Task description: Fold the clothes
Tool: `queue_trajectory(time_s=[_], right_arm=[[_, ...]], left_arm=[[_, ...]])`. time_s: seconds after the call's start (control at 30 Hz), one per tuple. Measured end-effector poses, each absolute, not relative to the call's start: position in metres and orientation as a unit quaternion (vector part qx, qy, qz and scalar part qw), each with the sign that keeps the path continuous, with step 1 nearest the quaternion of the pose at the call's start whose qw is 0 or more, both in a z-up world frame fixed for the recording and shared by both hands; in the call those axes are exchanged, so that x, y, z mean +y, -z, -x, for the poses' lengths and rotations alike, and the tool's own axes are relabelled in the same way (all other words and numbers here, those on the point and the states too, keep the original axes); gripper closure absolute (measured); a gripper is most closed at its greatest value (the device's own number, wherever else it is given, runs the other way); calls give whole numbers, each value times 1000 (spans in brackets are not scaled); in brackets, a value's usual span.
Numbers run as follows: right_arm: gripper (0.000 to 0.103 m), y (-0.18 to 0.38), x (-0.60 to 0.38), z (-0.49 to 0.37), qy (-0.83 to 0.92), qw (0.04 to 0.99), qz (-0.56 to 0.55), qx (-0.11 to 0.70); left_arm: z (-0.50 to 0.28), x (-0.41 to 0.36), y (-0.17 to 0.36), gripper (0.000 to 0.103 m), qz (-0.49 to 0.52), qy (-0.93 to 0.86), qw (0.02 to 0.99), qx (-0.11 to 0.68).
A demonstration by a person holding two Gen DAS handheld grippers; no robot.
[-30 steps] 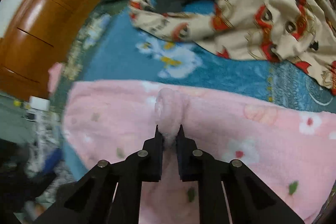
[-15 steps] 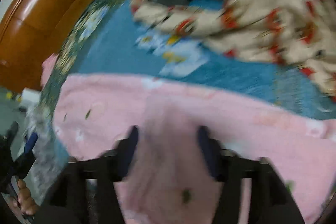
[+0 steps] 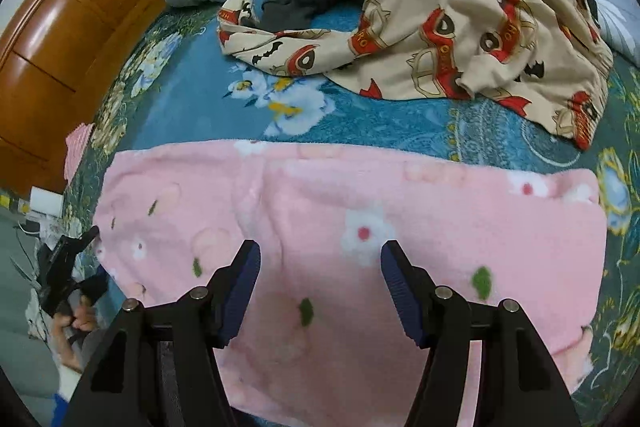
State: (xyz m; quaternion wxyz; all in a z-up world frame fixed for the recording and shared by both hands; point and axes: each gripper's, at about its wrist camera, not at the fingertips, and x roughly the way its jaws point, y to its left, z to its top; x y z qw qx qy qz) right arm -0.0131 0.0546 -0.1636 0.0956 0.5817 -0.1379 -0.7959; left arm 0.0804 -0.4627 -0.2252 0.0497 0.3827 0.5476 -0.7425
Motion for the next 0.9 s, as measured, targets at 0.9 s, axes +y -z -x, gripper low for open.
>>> queue_trajectory(time_s=[0.9], right_arm=[[39,132,237,-66,829,-1,-489,-273]], left_arm=[[-106,25,20,87,-430,832,-344,65]])
